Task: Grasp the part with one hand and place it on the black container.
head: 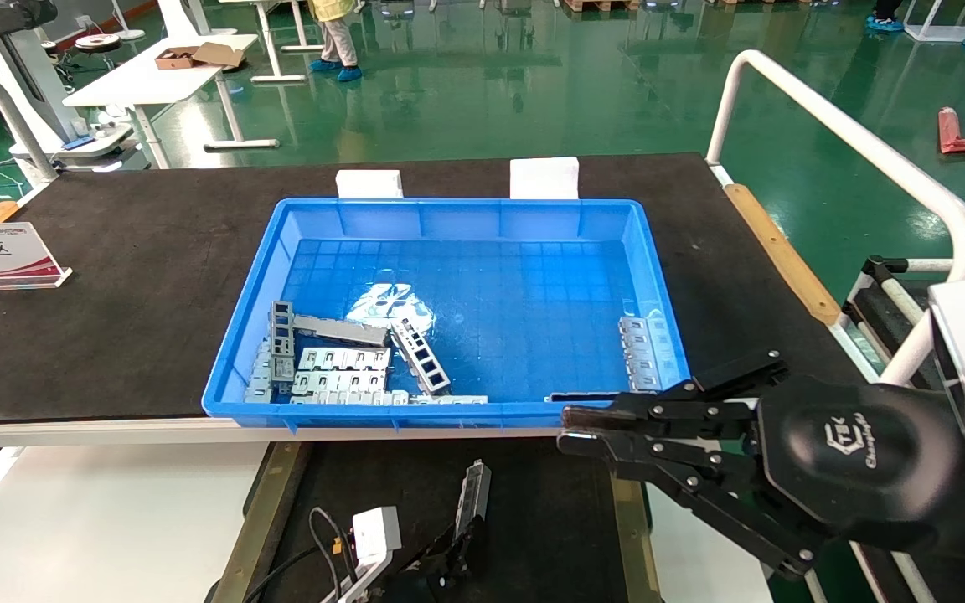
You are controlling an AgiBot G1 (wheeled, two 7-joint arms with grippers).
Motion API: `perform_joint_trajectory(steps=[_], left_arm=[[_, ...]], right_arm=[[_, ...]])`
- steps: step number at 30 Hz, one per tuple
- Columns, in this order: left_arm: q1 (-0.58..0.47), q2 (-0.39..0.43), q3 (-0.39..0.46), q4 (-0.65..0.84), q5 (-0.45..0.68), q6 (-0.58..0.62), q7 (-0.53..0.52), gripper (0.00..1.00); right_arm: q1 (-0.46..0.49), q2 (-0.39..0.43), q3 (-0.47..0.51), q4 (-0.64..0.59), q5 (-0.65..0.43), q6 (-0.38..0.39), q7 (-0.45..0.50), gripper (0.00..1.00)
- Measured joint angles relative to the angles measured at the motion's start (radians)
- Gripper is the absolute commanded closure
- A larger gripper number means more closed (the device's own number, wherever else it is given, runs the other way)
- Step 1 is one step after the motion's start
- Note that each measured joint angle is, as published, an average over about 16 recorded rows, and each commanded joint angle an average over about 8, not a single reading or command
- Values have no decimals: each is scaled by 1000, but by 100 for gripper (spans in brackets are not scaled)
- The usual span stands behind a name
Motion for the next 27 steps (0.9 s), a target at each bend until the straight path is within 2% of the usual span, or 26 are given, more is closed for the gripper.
perform_joint_trajectory(steps=[9, 15, 20, 27], left_arm=[[21, -11, -13, -39, 1, 6, 20, 0], [40, -51, -14, -90, 2, 33, 25, 0], [54, -118, 6, -149, 3, 76, 14, 0], [60, -265, 64, -254, 5, 168, -29, 0]], right_arm=[[0, 0, 0, 0, 0, 0, 0, 0], [0, 0, 0, 0, 0, 0, 0, 0], [0, 0, 0, 0, 0, 0, 0, 0], [0, 0, 0, 0, 0, 0, 0, 0]])
